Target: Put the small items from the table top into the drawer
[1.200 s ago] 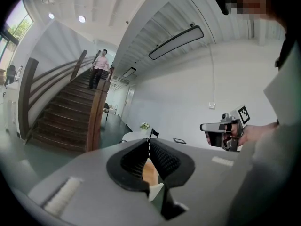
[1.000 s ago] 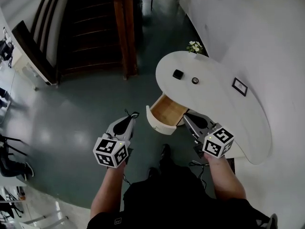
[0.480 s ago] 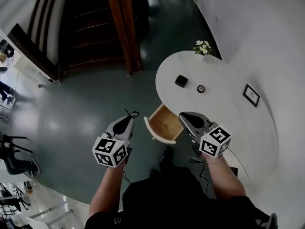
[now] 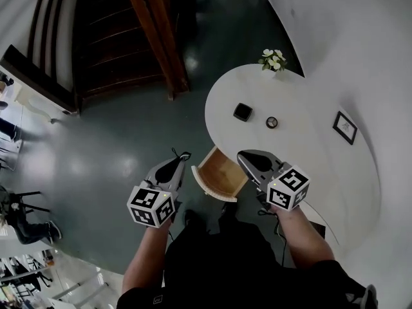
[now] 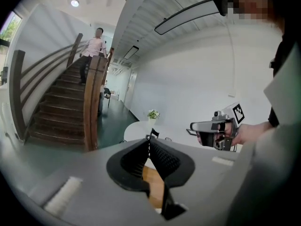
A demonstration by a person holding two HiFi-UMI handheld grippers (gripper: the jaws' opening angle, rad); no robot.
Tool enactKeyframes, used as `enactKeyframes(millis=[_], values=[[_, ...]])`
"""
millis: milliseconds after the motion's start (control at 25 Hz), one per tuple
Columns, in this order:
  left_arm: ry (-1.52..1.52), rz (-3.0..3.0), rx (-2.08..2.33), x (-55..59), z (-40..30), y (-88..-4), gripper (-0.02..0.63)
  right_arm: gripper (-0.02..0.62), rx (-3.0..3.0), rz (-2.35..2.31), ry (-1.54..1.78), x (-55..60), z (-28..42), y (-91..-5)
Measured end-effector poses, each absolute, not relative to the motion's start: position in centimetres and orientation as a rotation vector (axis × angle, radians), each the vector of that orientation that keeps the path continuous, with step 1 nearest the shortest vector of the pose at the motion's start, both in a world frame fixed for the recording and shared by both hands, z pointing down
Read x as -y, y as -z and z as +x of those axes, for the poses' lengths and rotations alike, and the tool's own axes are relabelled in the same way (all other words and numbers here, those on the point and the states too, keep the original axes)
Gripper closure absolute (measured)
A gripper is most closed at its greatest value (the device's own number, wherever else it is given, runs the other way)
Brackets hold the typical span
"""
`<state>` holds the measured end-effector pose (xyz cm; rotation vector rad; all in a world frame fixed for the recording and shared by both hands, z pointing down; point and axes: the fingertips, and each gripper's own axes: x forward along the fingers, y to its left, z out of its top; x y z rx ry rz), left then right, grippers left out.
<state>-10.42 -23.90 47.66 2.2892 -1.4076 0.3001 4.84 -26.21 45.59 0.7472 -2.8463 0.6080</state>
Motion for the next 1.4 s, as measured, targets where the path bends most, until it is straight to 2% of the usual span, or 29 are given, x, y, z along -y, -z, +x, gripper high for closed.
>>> enactKeyframes(millis=[720,1400], values=[[-0.358,2.589,0.955,23.6,-16.5,-47.0,0.581,0.583,2.680,1.198,-0.645,21.6,-5.3,-44.4],[-0.586,2.560,0.738,25.4,-9.8,-54.8,0.581,0.583,2.570,1.369,-0.735,21.4,1.4,-49.0]])
